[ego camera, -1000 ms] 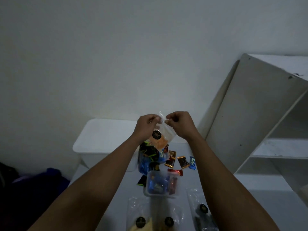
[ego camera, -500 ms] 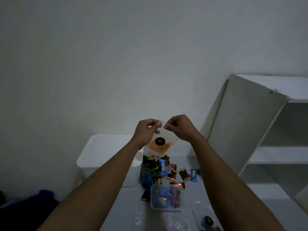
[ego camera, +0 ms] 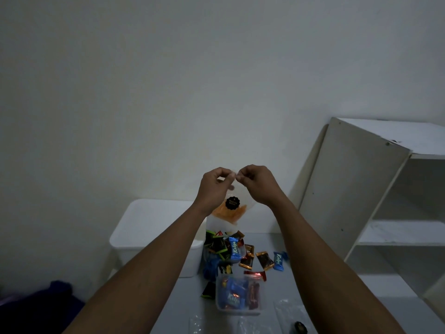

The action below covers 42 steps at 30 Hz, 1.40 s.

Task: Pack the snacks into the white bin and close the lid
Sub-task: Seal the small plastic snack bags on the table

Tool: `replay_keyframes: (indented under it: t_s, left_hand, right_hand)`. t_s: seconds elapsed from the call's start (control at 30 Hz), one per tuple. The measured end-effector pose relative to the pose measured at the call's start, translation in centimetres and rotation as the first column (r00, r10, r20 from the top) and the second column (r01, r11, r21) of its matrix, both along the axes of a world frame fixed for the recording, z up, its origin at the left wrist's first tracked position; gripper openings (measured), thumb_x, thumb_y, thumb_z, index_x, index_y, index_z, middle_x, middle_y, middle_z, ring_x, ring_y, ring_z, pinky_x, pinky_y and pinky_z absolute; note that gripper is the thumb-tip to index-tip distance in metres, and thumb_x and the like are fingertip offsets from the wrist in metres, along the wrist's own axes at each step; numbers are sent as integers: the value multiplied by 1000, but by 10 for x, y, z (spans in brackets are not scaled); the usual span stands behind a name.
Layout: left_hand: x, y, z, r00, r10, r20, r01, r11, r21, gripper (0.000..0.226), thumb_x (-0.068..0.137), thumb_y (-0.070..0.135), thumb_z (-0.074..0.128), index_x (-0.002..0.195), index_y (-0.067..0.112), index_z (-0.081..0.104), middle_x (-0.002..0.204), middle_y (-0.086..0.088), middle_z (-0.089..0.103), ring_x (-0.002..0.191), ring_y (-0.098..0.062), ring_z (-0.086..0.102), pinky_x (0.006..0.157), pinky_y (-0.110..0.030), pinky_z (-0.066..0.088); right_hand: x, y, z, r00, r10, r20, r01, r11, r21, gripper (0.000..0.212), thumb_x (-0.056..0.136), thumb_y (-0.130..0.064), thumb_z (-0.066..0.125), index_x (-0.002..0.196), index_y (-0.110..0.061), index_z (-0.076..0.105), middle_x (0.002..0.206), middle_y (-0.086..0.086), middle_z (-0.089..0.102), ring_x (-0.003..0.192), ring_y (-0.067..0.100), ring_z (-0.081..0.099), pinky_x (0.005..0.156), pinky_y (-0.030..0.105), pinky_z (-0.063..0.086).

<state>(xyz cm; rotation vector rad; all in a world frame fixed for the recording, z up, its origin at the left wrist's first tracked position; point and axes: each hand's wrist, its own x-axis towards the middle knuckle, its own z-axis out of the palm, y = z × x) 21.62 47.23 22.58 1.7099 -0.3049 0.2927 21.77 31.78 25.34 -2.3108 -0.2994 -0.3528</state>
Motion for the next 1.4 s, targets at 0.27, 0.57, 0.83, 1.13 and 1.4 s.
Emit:
replay_keyframes:
  t_s: [0.27, 0.57, 0.83, 1.13, 1.4]
  left_hand:
    - [4, -2, 3, 997, 66, -48, -67, 997, -34, 16, 101, 24, 51, 102, 12, 62, 91, 0, 64, 74, -10, 61, 69, -25, 48]
    - [10, 0, 5, 992, 60, -108, -73, 991, -115, 18, 101, 21, 52, 91, 10, 63, 77, -2, 60, 74, -14, 57, 79, -39, 55]
    - [10, 9, 9, 971, -101, -217, 79, 991, -109, 15, 84, 23, 77, 92, 10, 75, 78, 0, 70, 69, -12, 61, 67, -33, 53]
    - [8, 1, 10, 982, 6, -191, -38, 986, -163, 8, 85, 21, 76, 80, 15, 72, 73, -2, 68, 64, -13, 60, 63, -29, 48]
    - [16, 12, 14, 992, 44, -116, -32, 994, 100, 5, 79, 15, 80, 78, 15, 75, 81, -1, 75, 79, -12, 69, 79, -31, 56]
  right_hand:
    - [0, -3, 3, 1000, 0, -20, 1, 999, 38, 21, 93, -33, 63, 78, -18, 66, 76, 6, 69, 78, 26, 66, 82, 48, 54]
    - [-3, -9, -1, 998, 34, -43, -22, 967, 253, 16, 91, -24, 69, 87, -10, 72, 72, -4, 65, 61, 1, 56, 60, 18, 41]
    - [-6, -15, -5, 991, 103, -79, -66, 924, 376, 15, 89, -17, 72, 91, -3, 74, 73, 2, 66, 64, 6, 58, 58, 8, 45]
    - [-6, -8, -10, 987, 68, -143, 44, 749, 661, 8, 91, -17, 69, 86, -11, 72, 78, 4, 65, 77, 13, 59, 76, 28, 45]
    - [-5, -12, -13, 992, 3, -125, 73, 799, 597, 16, 97, -23, 62, 97, -13, 74, 82, 7, 68, 78, 14, 61, 65, 24, 45]
